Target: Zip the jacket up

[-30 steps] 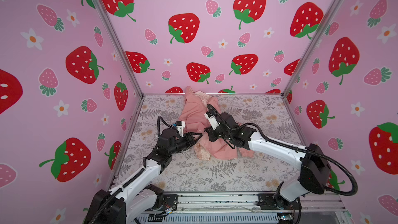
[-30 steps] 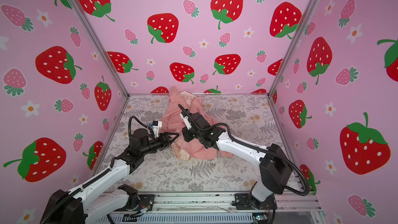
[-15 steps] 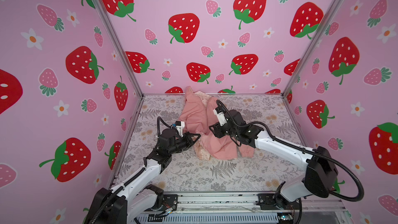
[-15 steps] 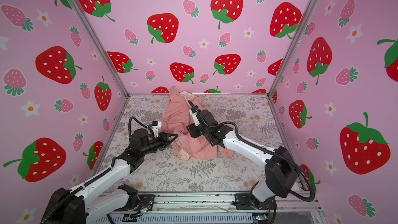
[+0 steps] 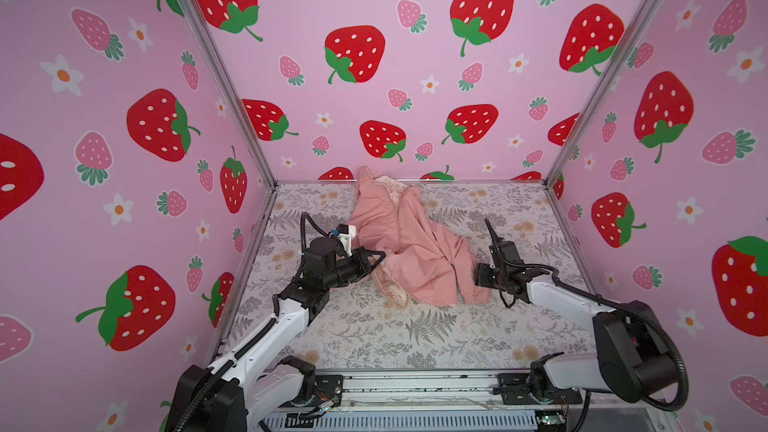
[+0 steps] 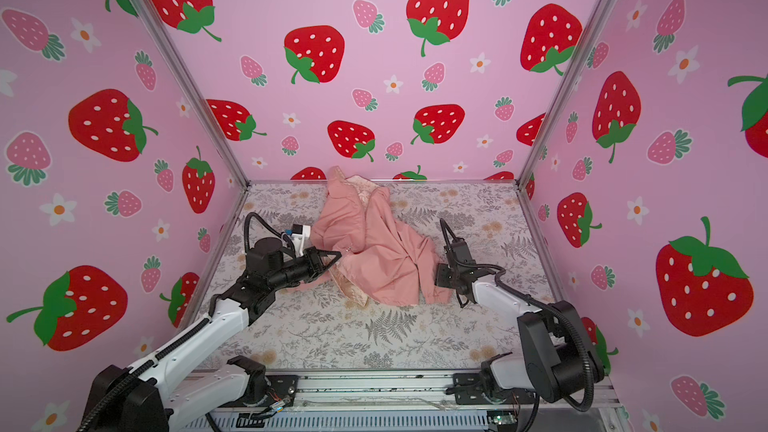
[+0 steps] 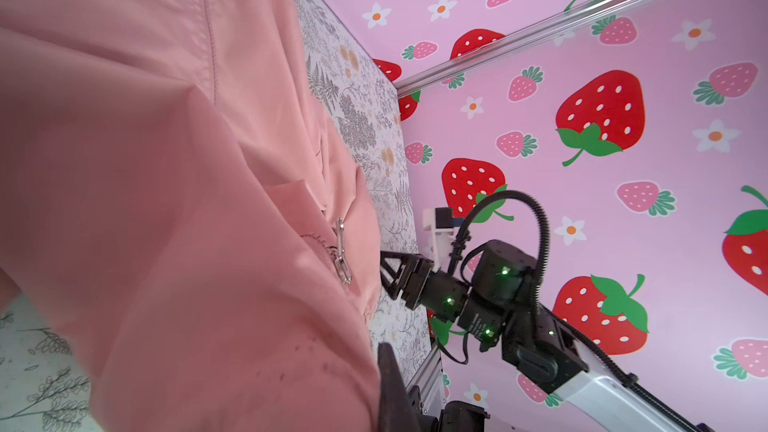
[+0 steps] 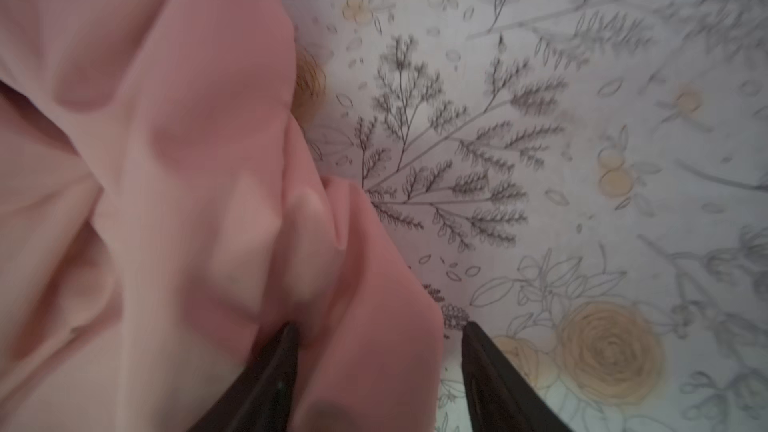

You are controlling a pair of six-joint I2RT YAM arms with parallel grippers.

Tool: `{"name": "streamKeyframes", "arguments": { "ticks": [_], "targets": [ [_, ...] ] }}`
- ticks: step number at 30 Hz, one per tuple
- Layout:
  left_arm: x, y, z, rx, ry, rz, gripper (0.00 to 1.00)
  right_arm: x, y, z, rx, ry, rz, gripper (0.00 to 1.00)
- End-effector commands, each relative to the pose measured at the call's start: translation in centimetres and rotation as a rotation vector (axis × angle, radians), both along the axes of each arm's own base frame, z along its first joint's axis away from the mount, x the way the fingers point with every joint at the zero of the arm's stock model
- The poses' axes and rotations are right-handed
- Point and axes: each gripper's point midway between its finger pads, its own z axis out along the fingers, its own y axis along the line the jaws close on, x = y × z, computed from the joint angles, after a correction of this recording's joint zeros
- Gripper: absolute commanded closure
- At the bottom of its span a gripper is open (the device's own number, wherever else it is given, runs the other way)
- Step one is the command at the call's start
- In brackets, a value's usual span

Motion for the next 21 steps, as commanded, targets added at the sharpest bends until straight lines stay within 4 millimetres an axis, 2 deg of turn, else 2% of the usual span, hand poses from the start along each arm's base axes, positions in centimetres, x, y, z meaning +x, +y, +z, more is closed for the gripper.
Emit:
{"name": "streamKeyframes", "arguments": {
  "ticks": [1, 6, 12, 15, 21],
  "targets": [
    [0.2, -0.1, 3.2, -0.007, -0.081, -0.033, 1.0, 0.1, 1.9, -1.3, 0.134, 0.009, -0.019, 0.38],
    [0.6, 0.5, 4.2, -0.016, -0.097, -0.031, 1.0, -1.9, 6.5, -3.1, 0.242, 0.055, 0.023, 0.38],
    [1.4, 1.1, 5.2, -0.024, -0.114, -0.032, 1.0, -4.2, 15.0, -2.3, 0.378, 0.06, 0.098, 0.38],
    [1.9, 1.1, 5.7, -0.023, -0.122, -0.039, 1.0, -5.3, 20.5, -1.1, 0.485, 0.058, 0.15, 0.38],
    [2.5, 1.0, 6.2, -0.019, -0.131, -0.051, 1.0, -6.2, 34.2, 3.3, 0.73, 0.046, 0.349, 0.38]
  ]
}}
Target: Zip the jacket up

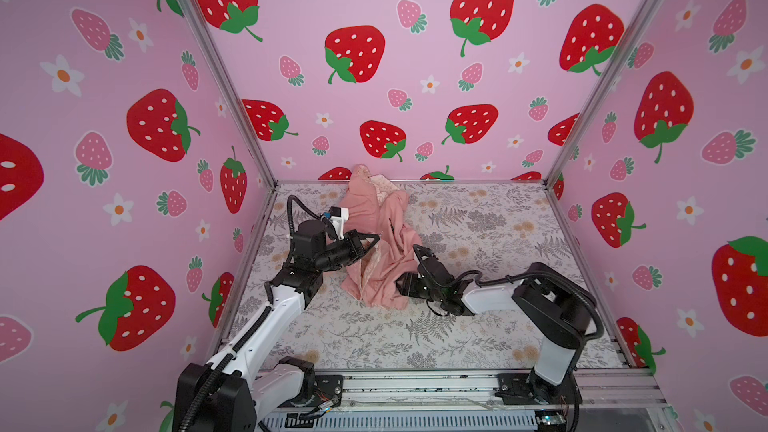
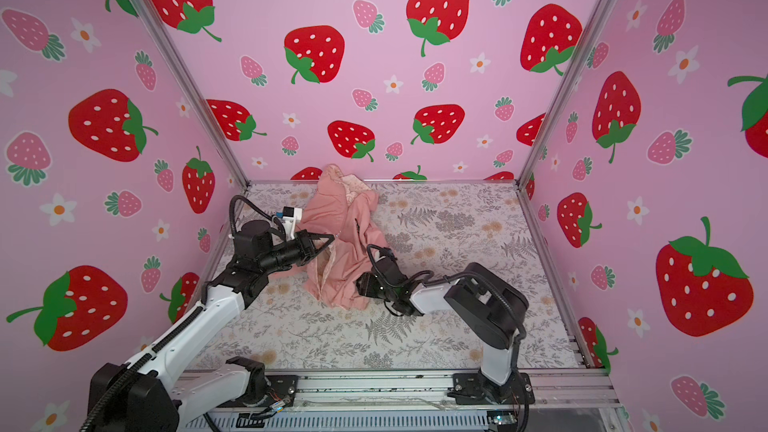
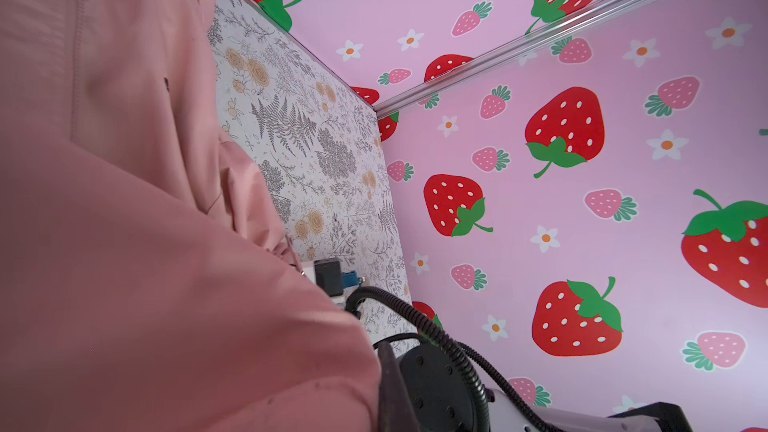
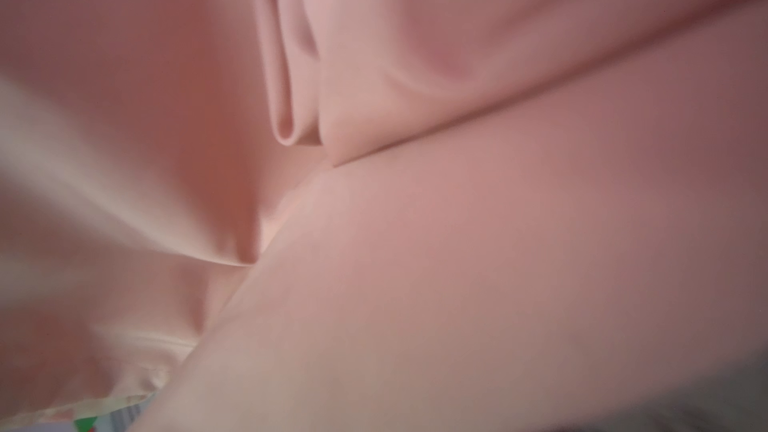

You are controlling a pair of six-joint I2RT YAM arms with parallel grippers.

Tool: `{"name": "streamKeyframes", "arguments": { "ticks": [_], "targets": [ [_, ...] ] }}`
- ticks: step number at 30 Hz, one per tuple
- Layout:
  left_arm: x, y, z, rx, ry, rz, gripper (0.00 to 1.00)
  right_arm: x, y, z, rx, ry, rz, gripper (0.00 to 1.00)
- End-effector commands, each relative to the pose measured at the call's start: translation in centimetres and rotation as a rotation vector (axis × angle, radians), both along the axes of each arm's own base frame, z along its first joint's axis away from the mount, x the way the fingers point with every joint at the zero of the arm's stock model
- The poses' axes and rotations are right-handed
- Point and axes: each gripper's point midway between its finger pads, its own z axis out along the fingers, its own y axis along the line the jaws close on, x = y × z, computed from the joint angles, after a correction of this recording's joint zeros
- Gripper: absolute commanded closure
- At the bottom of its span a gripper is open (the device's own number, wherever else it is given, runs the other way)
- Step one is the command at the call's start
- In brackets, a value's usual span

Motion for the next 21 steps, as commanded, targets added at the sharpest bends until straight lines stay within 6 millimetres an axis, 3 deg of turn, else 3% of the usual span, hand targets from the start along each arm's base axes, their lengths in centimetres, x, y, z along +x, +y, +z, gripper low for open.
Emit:
{"name": "streamKeyframes", "arguments": {
  "ticks": [1, 2, 4, 6, 9, 13, 16, 19, 21],
  "targets": [
    [0.0, -0.3, 2.4, -0.006, -0.071, -0.036, 1.0, -0.7, 7.3, 3.0, 0.187, 0.03, 0.096, 0.38],
    [-0.1, -0.2, 2.2, -0.002, -0.067, -0.034, 1.0, -0.8, 9.1, 3.6, 0.219, 0.029, 0.137, 0.38],
    [-0.1, 0.2, 1.8, 0.006, -0.057, -0.024, 1.0, -0.7, 10.9, 4.5, 0.263, 0.027, 0.179, 0.37],
    [-0.1, 0.7, 1.3, 0.011, -0.042, -0.009, 1.0, -0.3, 10.2, 5.2, 0.268, 0.008, 0.178, 0.34],
    [-0.3, 2.2, 0.1, 0.025, -0.018, 0.034, 1.0, 0.3, 6.2, 6.9, 0.216, -0.064, 0.135, 0.27],
    [-0.4, 3.6, -2.3, 0.032, 0.025, 0.075, 1.0, 1.7, -2.0, 9.0, 0.063, -0.17, 0.012, 0.19],
    [-0.5, 3.7, -3.9, 0.021, 0.062, 0.074, 1.0, 3.0, -6.7, 11.4, 0.009, -0.25, -0.075, 0.13],
    [-1.0, 3.9, -5.2, 0.028, 0.101, 0.073, 1.0, 5.3, -9.1, 12.6, -0.052, -0.31, -0.133, 0.09],
    [-1.4, 4.1, -6.1, 0.033, 0.132, 0.082, 1.0, 7.3, -9.2, 12.5, -0.093, -0.316, -0.138, 0.09]
  ]
}}
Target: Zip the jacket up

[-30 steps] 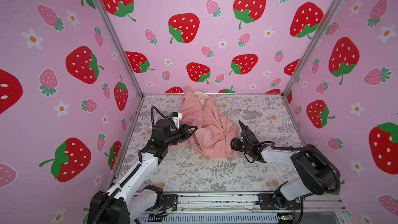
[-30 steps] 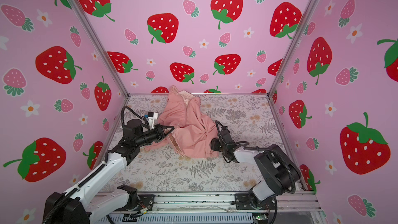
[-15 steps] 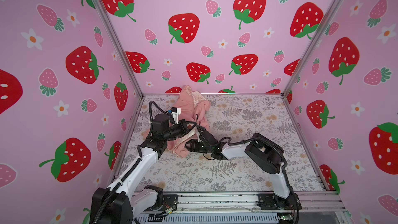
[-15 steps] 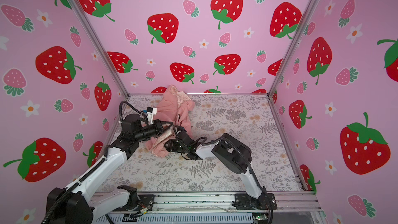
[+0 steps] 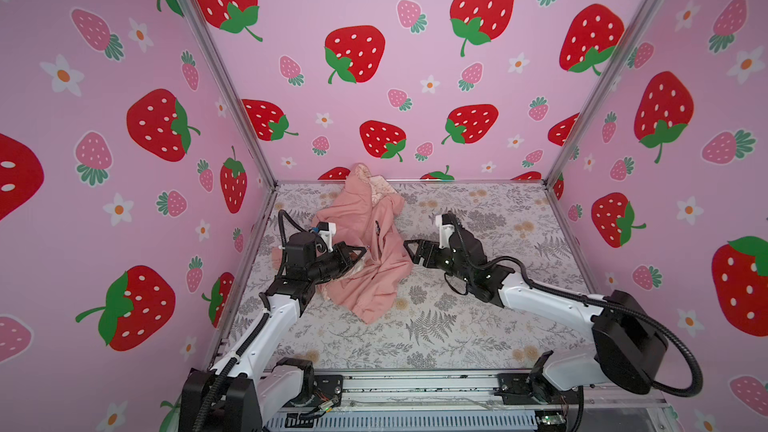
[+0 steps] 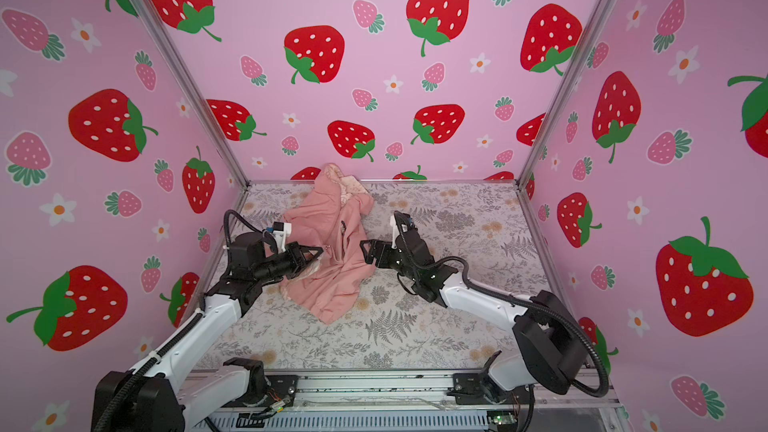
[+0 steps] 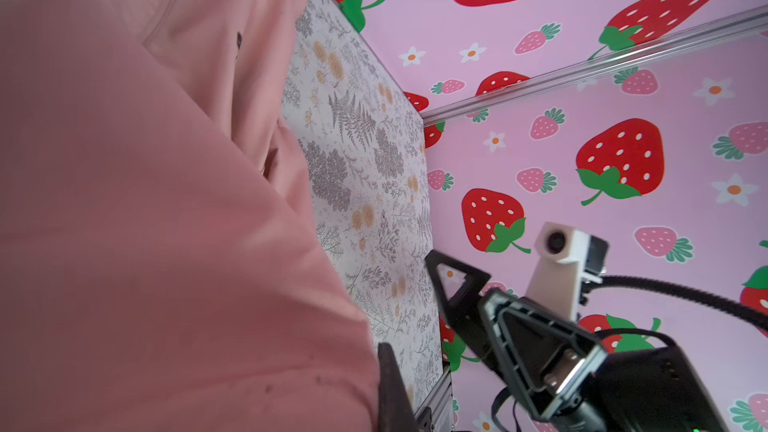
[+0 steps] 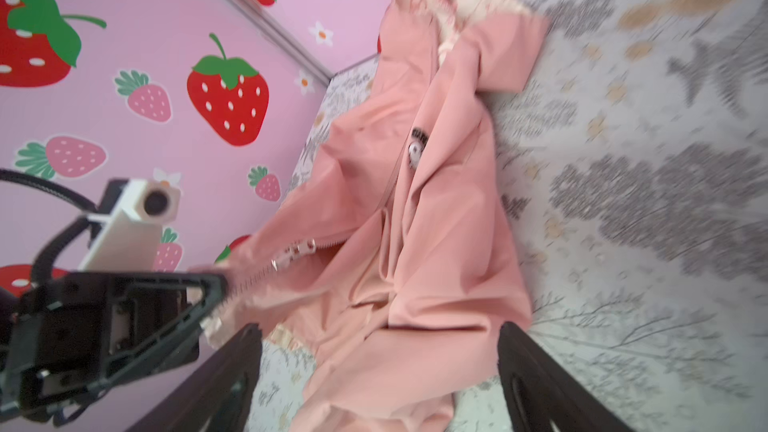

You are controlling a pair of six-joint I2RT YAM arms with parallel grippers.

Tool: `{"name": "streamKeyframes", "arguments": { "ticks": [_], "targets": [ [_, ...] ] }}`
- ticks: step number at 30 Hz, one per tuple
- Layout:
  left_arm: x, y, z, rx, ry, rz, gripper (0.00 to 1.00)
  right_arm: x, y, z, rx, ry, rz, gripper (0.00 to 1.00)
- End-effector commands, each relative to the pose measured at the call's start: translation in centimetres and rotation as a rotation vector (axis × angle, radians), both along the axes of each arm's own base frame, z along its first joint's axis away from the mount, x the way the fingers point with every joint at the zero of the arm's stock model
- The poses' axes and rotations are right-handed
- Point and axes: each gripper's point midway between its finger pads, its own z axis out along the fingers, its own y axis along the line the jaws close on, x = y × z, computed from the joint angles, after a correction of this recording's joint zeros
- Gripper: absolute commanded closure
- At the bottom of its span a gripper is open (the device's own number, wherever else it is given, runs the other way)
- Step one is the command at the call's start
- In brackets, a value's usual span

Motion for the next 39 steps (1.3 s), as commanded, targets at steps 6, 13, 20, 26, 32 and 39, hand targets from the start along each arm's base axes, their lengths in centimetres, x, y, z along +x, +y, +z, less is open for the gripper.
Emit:
{"name": "streamKeyframes", "arguments": {
  "ticks": [6, 13, 20, 26, 32, 39],
  "targets": [
    [-2.4, 0.4, -3.4, -0.006, 0.091, 0.009, 1.0, 9.8, 2.8, -4.8, -0.263, 0.017, -0.003, 0.07],
    [-3.4, 0.5, -5.3, -0.009, 0.133, 0.012, 1.0, 16.9, 10.3, -9.0, -0.227, 0.093, 0.07, 0.05],
    [-3.6, 0.6, -5.2, -0.007, 0.134, 0.01, 1.0, 20.7, 14.3, -13.1, -0.127, 0.172, 0.054, 0.01],
    [-3.8, 0.5, -5.7, -0.005, 0.144, 0.003, 1.0, 22.6, 16.6, -13.4, 0.056, 0.183, 0.04, 0.07],
    [-3.8, 0.4, -6.2, -0.01, 0.152, 0.0, 1.0, 23.5, 18.4, -14.4, 0.211, 0.219, 0.034, 0.32],
    [-3.8, 0.8, -6.5, -0.001, 0.156, 0.013, 1.0, 24.4, 17.6, -14.0, 0.262, 0.198, 0.053, 0.98]
  ]
}}
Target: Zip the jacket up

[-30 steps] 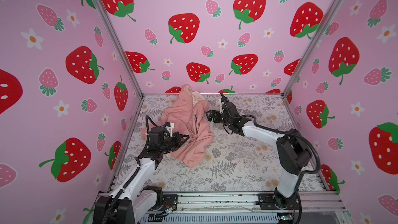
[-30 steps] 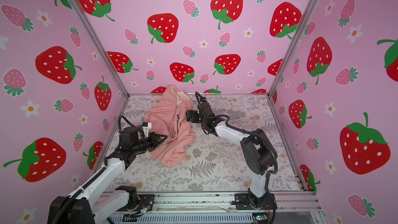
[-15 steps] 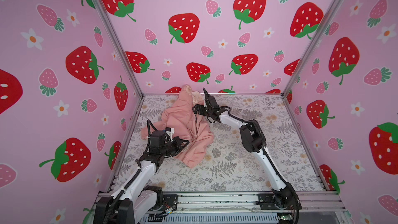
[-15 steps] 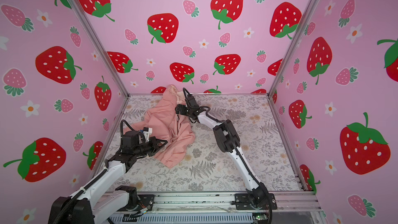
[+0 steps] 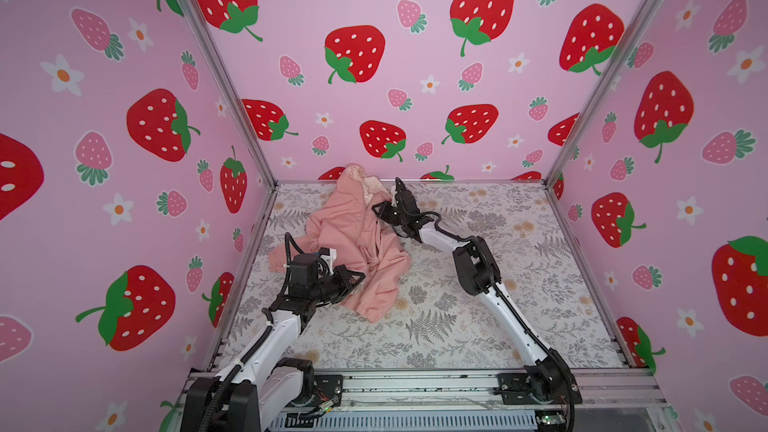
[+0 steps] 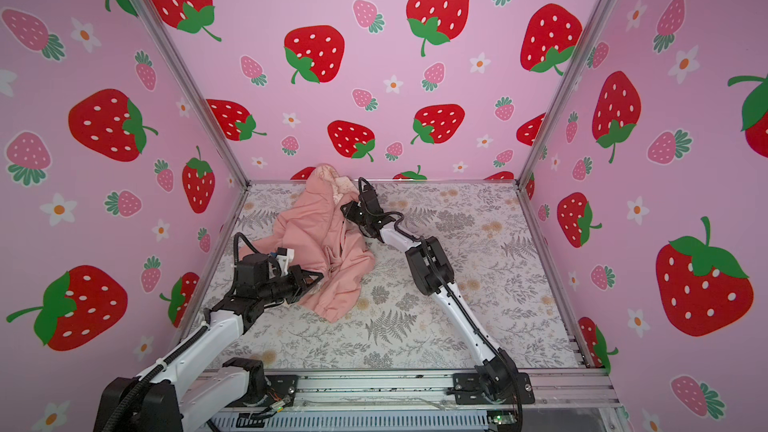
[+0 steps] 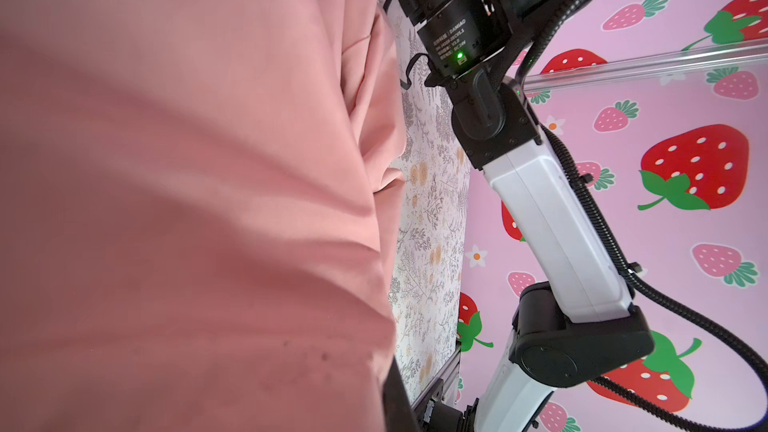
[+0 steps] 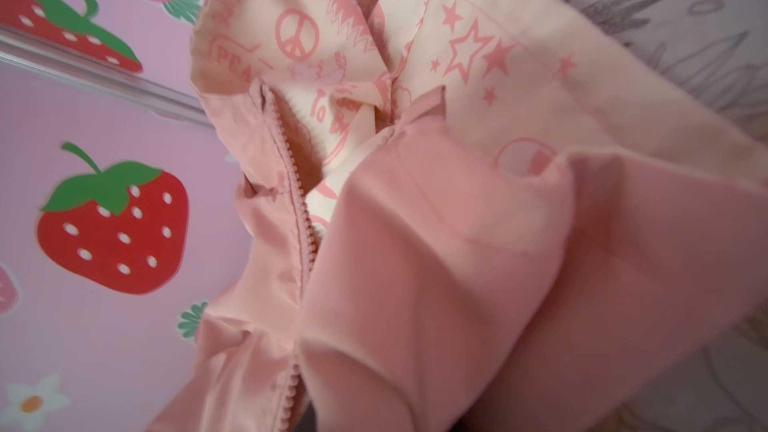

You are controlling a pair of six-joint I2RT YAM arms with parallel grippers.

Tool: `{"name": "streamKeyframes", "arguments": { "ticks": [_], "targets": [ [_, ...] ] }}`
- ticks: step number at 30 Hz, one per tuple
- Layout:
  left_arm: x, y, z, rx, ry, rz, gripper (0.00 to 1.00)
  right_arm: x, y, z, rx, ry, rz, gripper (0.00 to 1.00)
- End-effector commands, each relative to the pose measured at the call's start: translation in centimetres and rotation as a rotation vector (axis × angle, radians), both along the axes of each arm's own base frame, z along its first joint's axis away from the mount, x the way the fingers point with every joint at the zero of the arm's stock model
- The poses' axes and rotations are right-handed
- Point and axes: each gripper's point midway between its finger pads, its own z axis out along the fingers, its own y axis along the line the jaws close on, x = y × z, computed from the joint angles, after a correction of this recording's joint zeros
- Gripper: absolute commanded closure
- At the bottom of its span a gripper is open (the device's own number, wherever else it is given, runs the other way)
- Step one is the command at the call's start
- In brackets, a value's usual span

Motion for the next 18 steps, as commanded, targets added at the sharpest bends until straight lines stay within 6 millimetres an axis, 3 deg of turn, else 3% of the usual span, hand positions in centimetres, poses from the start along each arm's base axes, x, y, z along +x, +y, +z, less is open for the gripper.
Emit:
{"name": "streamKeyframes", "arguments": {
  "ticks": [1, 4, 7, 9, 13, 15, 18],
  "targets": [
    [0.0, 0.2, 0.0, 0.002, -0.013, -0.005, 1.0, 0.5, -0.8, 1.5, 0.049, -0.02, 0.005, 1.0],
    [0.4, 0.5, 0.0, 0.033, -0.022, -0.008, 1.0, 0.5, -3.7, 3.2, -0.004, -0.083, -0.037, 1.0],
    [1.2, 0.5, 0.3, 0.067, -0.034, -0.03, 1.0, -0.1, -8.2, 5.3, -0.037, -0.148, -0.123, 1.0],
    [2.0, 0.4, 0.7, 0.087, -0.049, -0.051, 1.0, -0.7, -12.3, 6.6, -0.047, -0.174, -0.21, 1.0],
    [3.9, 0.1, 1.9, 0.124, -0.087, -0.1, 1.0, -2.9, -20.8, 7.1, -0.106, -0.178, -0.369, 1.0],
    [5.1, -0.1, 2.5, 0.128, -0.096, -0.112, 1.0, -4.7, -25.6, 6.9, -0.128, -0.162, -0.464, 1.0],
    [6.9, -1.0, 2.7, 0.128, -0.109, -0.137, 1.0, -8.7, -31.3, 6.0, -0.163, -0.137, -0.563, 1.0]
  ]
}}
